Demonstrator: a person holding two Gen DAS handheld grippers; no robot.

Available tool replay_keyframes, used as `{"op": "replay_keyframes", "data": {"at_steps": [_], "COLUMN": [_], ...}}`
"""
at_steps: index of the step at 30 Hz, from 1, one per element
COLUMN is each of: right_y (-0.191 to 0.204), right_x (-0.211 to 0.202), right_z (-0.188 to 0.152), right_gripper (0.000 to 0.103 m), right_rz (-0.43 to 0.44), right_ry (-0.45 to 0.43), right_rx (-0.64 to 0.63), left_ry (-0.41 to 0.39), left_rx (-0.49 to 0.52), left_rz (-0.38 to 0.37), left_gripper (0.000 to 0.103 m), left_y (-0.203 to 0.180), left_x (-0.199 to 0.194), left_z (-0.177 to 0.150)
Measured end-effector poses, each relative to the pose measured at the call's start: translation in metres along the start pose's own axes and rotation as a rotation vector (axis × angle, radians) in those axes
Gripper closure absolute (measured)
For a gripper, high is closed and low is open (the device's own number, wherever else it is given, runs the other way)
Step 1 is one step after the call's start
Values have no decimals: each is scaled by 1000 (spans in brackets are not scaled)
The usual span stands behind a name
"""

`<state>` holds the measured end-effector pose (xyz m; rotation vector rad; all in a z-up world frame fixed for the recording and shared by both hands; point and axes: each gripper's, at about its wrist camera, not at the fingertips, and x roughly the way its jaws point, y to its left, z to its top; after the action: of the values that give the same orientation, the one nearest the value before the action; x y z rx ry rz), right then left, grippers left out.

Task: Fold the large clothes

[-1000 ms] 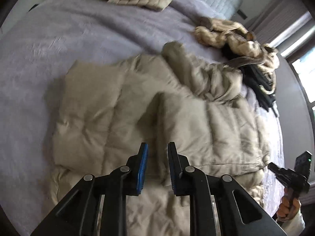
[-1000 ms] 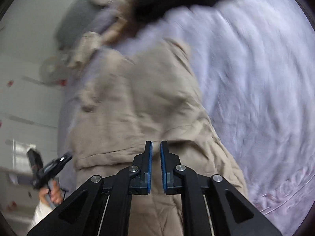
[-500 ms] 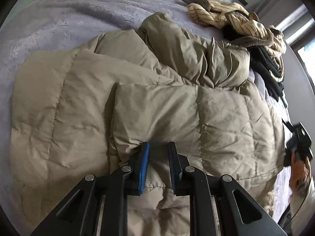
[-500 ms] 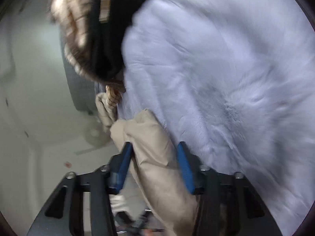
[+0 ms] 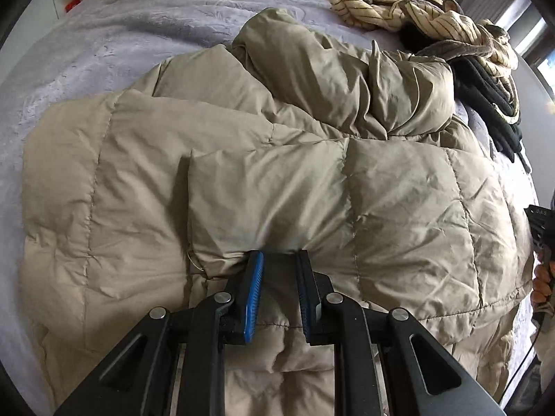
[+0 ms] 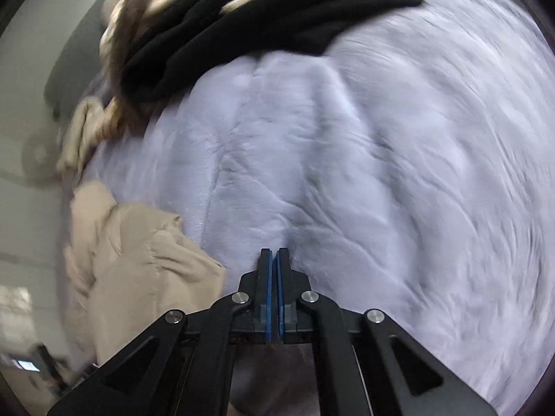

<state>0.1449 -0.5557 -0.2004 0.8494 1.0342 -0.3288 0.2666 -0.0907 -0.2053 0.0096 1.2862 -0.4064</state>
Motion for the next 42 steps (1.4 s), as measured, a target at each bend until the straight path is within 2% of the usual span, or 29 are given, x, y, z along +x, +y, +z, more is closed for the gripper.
{"op": "replay_keyframes", "data": {"at_steps": [3,5,8,9,11,13,16,20,25,29,34,42], "right_y": [11,32,63,71,80,73,47,56,61,64,60,67], "right_x": [-32,-55,-66,-61,-43,-16,-6,-7,-34,-56,-71,-86], "right_z": [-13,-30,-62,-73,-90,-100,-107,-107,-119,-126,-140,-173], "right_gripper": [100,100,100,100,100,103,103,103,103,100,100,100], "right_rz": [8,43,90,80,-7,-101,-95,-137,-200,-214,-215,-198], "right_ry": [-55,-72,-44,-18,29,59,44,21,0,-21,7,82], "right_rx": [-27,-110,-248,-294,-374,-410,-383,-382,-389,-367,-317,-276], "left_ry": [0,2,-2,-4,-12,-33,-49,-55,-76,-83,-63,-16], "left_rx": [2,-2,3,5,3,11,18,22,38,39,38,27], "left_rz": [-14,-14,-4,-2,-5,-26,-64,-72,16,46,86,99], "left_gripper": [82,82,82,82,82,82,82,82,82,82,82,82], "left_y": [0,0,-2,-3,-4,-1,5,12,34,52,58,41], "left_x": [0,0,-1,0,0,2,5,-5,-38,-59,-70,-86], "left_z": [1,2,5,6,6,7,6,4,-8,-19,-37,-67]}}
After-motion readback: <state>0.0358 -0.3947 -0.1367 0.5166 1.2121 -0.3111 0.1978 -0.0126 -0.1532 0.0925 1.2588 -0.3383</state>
